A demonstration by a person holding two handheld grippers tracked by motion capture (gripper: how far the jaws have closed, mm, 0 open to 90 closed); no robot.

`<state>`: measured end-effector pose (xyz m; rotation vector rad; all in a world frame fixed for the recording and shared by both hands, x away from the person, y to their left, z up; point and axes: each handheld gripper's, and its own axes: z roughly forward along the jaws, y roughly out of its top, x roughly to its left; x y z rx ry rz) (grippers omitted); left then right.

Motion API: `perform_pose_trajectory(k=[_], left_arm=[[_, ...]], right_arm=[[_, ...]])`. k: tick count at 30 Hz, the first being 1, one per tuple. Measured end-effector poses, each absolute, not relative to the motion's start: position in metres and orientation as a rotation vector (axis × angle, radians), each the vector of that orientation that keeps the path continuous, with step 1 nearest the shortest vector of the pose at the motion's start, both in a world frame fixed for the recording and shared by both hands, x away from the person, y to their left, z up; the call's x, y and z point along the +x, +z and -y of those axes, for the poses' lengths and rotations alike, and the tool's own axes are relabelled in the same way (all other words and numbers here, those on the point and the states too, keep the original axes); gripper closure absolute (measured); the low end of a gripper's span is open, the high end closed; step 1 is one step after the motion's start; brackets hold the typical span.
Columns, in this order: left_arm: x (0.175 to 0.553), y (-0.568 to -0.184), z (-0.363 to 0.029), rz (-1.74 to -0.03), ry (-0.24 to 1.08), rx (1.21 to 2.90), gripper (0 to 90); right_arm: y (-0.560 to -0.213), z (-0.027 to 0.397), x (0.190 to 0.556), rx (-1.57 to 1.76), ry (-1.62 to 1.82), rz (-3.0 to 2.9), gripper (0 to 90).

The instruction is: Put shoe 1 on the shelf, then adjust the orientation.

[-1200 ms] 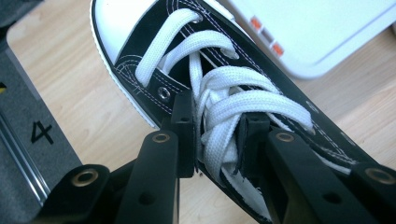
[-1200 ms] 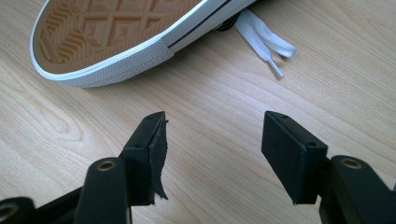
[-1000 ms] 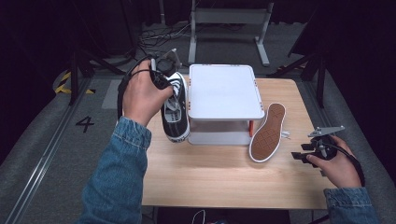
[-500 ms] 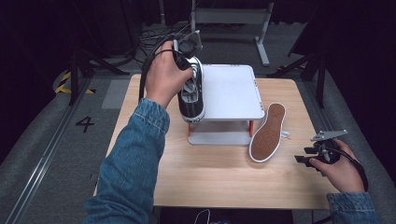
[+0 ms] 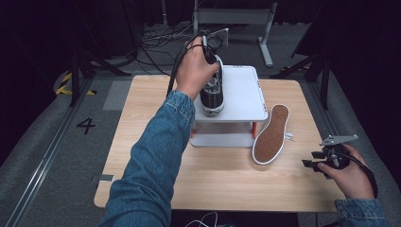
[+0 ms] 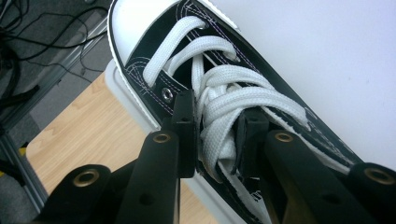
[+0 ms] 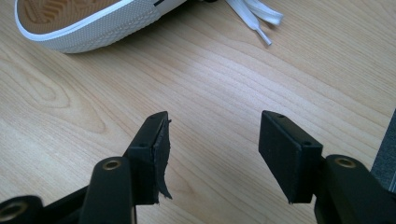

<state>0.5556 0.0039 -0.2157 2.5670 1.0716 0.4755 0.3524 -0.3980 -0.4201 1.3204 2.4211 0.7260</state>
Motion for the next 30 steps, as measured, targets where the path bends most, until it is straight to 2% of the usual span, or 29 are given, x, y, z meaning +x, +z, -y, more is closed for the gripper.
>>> perform_pose_trajectory(k=[9, 11, 14, 17, 19, 24, 26, 30], left_arm=[[0.564, -0.227, 0.014, -1.101, 0.491, 2.601, 74.3], [0.565, -0.23, 0.016, -1.102, 0.455, 2.6, 72.8], [0.565, -0.232, 0.018, -1.077, 0.45, 2.603, 67.6], [0.56, -0.226, 0.013, -1.099, 0.491, 2.583, 51.1], [0.554, -0.219, 0.007, -1.072, 0.49, 2.542, 45.0], [0.528, -0.202, -0.016, -0.981, 0.46, 2.457, 41.4], [0.516, -0.197, -0.027, -0.964, 0.454, 2.43, 37.3], [0.494, -0.194, -0.049, -0.904, 0.442, 2.393, 32.6]], right_arm=[[-0.421, 0.399, 0.353, 1.313, 0.733, -2.428, 43.9], [-0.422, 0.399, 0.353, 1.321, 0.73, -2.428, 43.5], [-0.421, 0.397, 0.354, 1.312, 0.737, -2.429, 42.9], [-0.419, 0.396, 0.354, 1.313, 0.745, -2.428, 42.5], [-0.419, 0.396, 0.354, 1.314, 0.755, -2.426, 41.5], [-0.418, 0.393, 0.359, 1.33, 0.795, -2.413, 39.2], [-0.415, 0.389, 0.361, 1.356, 0.818, -2.414, 42.8], [-0.41, 0.382, 0.368, 1.304, 0.842, -2.415, 42.4]])
